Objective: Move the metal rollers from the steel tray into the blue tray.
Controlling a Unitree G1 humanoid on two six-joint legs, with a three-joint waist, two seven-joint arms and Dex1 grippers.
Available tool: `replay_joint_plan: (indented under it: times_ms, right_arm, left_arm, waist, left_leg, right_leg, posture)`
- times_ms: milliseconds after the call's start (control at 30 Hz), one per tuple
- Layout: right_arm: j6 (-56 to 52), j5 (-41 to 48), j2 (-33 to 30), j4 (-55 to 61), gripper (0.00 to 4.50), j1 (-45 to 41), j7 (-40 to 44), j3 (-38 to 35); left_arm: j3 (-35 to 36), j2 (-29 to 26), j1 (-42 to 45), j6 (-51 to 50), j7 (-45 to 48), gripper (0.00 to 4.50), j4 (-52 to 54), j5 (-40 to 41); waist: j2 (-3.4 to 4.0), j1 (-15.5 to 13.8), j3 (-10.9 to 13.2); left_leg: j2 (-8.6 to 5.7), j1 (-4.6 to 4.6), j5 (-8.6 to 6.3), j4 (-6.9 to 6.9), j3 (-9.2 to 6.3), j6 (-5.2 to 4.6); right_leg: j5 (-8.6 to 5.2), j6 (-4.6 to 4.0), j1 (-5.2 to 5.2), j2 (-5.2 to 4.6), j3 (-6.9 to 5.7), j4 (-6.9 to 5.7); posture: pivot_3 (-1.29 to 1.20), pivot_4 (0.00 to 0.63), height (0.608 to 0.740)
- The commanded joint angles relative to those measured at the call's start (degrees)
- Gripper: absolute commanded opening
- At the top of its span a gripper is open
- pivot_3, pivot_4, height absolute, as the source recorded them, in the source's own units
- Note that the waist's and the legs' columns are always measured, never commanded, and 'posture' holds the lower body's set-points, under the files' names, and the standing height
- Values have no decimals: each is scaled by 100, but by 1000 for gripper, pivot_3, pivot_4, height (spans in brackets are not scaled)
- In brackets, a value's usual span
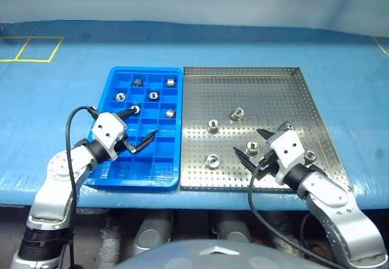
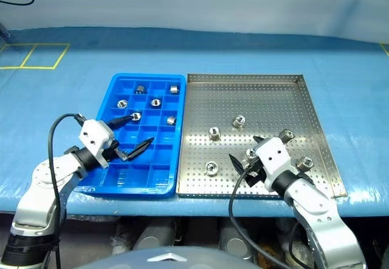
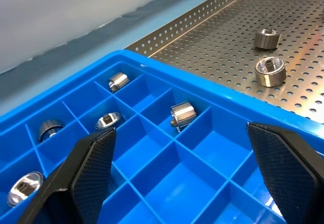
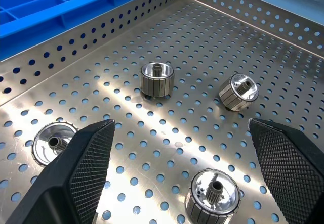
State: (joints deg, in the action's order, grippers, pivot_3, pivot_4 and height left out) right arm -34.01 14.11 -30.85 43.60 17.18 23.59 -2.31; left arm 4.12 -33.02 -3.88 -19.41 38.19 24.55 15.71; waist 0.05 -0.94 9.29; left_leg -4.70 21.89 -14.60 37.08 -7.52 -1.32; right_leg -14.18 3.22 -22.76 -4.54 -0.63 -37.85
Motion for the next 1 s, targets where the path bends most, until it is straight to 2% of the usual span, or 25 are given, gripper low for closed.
replay_joint_plan:
  times_ms: [33, 633, 700, 833, 1000]
  right_arm:
    - [-88, -17, 7, 244, 4473, -47, -51, 22]
    - [-265, -77, 24, 212, 4473, -149, -161, 74]
    - [-263, -82, 30, 205, 4473, -163, -168, 85]
    - [-276, -112, 58, 179, 4473, -223, -211, 137]
    - [-302, -121, 127, 196, 4473, -242, -275, 166]
  left_arm:
    - [61, -113, -19, -227, 93, 4500, 197, 179]
    - [60, -127, 72, -479, 33, 4500, 268, 338]
    - [177, 50, 220, -511, -71, 4500, 356, 563]
    - [204, 210, 1268, -942, -276, 4500, 399, 946]
    - [-993, -115, 3182, -1680, 802, 4500, -607, 857]
  waist:
    - [0, 2, 0]
    - [0, 0, 0]
    - [0, 0, 0]
    - [-15, -71, 3]
    - [-13, -51, 1]
  left_leg:
    - [0, 0, 0, 0, 0, 0]
    - [0, 0, 0, 0, 1, 0]
    - [0, 0, -1, 0, 1, 0]
    - [2, 3, 2, 11, -9, 4]
    - [5, -4, 9, 15, 8, 9]
  right_leg:
    - [0, 0, 0, 0, 0, 0]
    - [0, 0, -1, -1, 2, 0]
    - [0, 0, -1, -1, 2, 1]
    - [3, 2, -1, 2, -12, -2]
    - [11, 16, 8, 35, -12, -6]
  posture:
    - [11, 150, 740]
    - [9, 150, 740]
    - [8, 150, 740]
    - [6, 150, 740]
    - [3, 150, 740]
